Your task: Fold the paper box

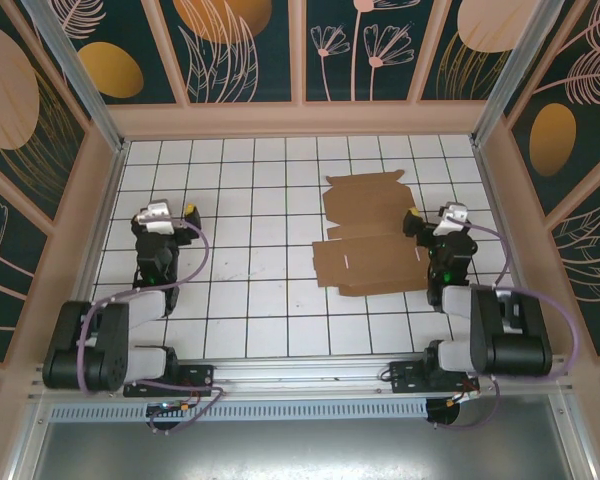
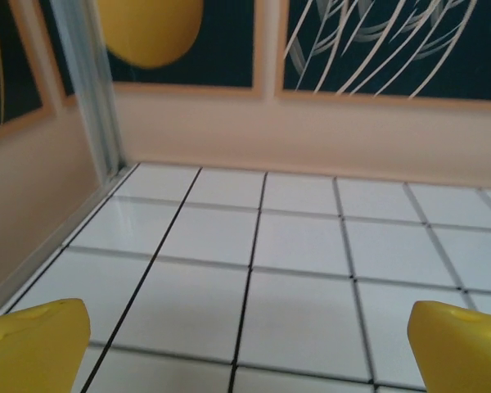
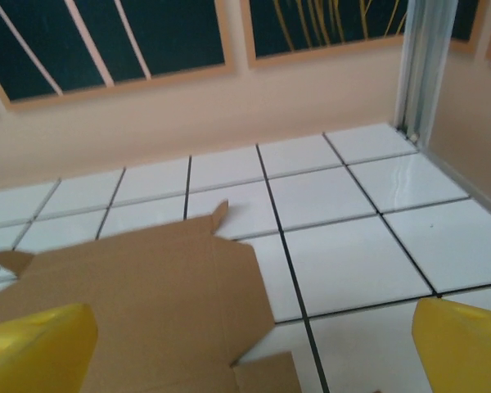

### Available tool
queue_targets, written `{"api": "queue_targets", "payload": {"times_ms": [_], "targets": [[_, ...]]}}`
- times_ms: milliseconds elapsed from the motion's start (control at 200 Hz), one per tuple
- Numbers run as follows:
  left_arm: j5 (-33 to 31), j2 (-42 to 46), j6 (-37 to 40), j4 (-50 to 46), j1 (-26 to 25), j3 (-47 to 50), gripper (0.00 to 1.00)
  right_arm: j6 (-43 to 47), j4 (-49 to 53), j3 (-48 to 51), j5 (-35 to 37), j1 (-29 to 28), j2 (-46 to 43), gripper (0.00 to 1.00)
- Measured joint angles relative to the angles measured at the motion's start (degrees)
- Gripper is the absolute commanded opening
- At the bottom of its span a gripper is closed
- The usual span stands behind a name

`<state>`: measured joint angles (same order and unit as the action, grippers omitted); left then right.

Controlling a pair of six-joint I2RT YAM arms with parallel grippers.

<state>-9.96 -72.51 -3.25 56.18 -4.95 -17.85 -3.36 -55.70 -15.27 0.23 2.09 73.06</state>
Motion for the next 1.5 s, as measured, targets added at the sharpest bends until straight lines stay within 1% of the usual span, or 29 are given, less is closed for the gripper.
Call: {"api": "queue_targets", "payload": {"times_ms": [50, 120, 245, 360, 430, 515, 671, 871, 1011, 1171, 1326, 1401, 1501], "targets": [[0.1, 2.0, -0.5, -3.9, -1.9, -3.0, 0.99, -1.9, 4.2, -1.9, 0.3, 0.0, -2.7, 0.99], [0.3, 2.5, -3.5, -9.3, -4.0, -7.9, 0.99, -5.0, 9.7, -5.0, -0.1, 0.0, -5.4, 0.99], [1.1, -0.9, -10.9, -17.5, -7.7, -16.7, 0.99, -10.7, 20.7, -11.8, -3.4, 0.0, -4.8, 0.99], [2.0, -6.0, -15.1, -22.0, -12.5, -21.8, 0.99, -14.7, 30.6, -19.5, -8.0, -0.1, 1.1, 0.97], [2.4, -8.6, -16.7, -24.3, -15.4, -23.4, 0.99, -16.7, 36.0, -24.3, -11.0, -0.6, 6.8, 0.96], [3.1, -10.0, -18.1, -26.5, -17.4, -23.8, 0.99, -17.9, 41.6, -29.7, -13.4, -1.9, 13.8, 0.96], [3.5, -9.8, -19.8, -28.2, -17.7, -23.8, 0.99, -18.2, 49.6, -40.4, -15.5, -5.7, 27.3, 0.96], [2.4, -5.6, -20.6, -31.1, -17.7, -22.3, 0.99, -17.1, 54.9, -52.2, -16.0, -10.3, 39.6, 0.96], [1.0, -3.4, -21.1, -32.7, -17.7, -21.3, 0.99, -15.3, 56.9, -59.1, -16.9, -13.6, 44.2, 0.95], [0.5, -3.3, -22.4, -34.7, -17.7, -20.8, 0.99, -11.2, 60.0, -67.8, -18.6, -17.9, 49.9, 0.95], [1.5, -4.6, -24.4, -34.9, -17.7, -20.8, 0.99, -5.9, 67.6, -79.3, -19.9, -22.1, 55.5, 0.96], [2.7, -6.4, -25.6, -34.9, -17.7, -21.1, 0.99, -4.5, 69.7, -82.1, -20.5, -23.6, 56.1, 0.97], [5.3, -10.3, -27.1, -35.0, -17.7, -23.2, 0.98, -4.4, 68.9, -81.4, -21.4, -24.4, 53.9, 0.99]]}}
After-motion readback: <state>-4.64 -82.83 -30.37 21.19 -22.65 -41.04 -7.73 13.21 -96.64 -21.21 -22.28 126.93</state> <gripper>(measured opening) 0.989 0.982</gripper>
